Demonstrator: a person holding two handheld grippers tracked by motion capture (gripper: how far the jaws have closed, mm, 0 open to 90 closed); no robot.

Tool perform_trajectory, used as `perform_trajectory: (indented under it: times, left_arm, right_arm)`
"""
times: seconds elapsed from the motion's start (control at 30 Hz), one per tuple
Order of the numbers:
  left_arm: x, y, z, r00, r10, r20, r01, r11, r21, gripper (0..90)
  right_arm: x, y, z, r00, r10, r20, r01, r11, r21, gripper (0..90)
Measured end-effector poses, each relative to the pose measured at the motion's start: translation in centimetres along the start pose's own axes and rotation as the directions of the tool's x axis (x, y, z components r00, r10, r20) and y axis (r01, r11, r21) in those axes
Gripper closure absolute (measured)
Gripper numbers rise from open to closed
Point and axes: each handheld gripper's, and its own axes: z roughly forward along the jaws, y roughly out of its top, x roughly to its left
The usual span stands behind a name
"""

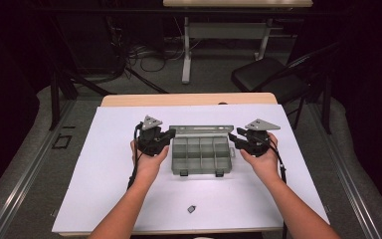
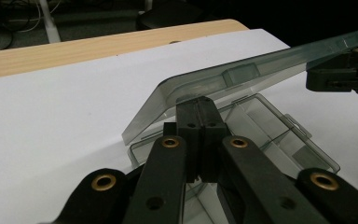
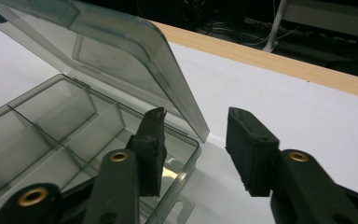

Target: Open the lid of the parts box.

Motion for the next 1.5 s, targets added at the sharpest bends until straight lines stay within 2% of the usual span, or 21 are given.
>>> perform_trajectory:
  times: [0.17, 0.3, 0.57, 0.87, 1.2, 1.5]
  left_arm:
    - [0.0, 0.0, 0.0, 1.0, 0.002, 0.0, -0.002, 1.0, 0.001, 90.0]
    - [0.1, 0.0, 0.1, 1.0, 0.001, 0.001, -0.001, 1.0, 0.001, 90.0]
    - [0.0, 0.0, 0.1, 1.0, 0.0, -0.002, 0.0, 1.0, -0.001, 90.0]
    - [0.0, 0.0, 0.2, 1.0, 0.003, -0.005, -0.003, 1.0, 0.005, 90.0]
    - [0.1, 0.0, 0.3, 1.0, 0.003, 0.0, -0.003, 1.0, 0.007, 90.0]
    - [0.2, 0.0, 0.1, 0.9999, 0.007, 0.01, -0.007, 1.0, 0.006, 87.3]
  right_arm:
    - [-0.1, -0.3, 0.7, 1.0, 0.0, -0.002, 0.0, 1.0, -0.014, 63.2]
    - [-0.2, -0.6, 1.3, 0.9998, -0.02, -0.006, 0.02, 1.0, 0.001, 65.2]
    - [-0.4, -1.2, 2.2, 0.9996, -0.026, -0.012, 0.026, 1.0, 0.011, 67.9]
    - [-0.2, -1.5, 3.1, 0.9995, -0.033, -0.004, 0.033, 0.999, 0.001, 73.5]
    - [-0.5, -1.7, 3.4, 0.999, -0.044, -0.002, 0.043, 0.998, -0.038, 79.6]
    - [-0.4, -1.7, 3.5, 0.9975, -0.069, 0.012, 0.069, 0.997, -0.039, 81.1]
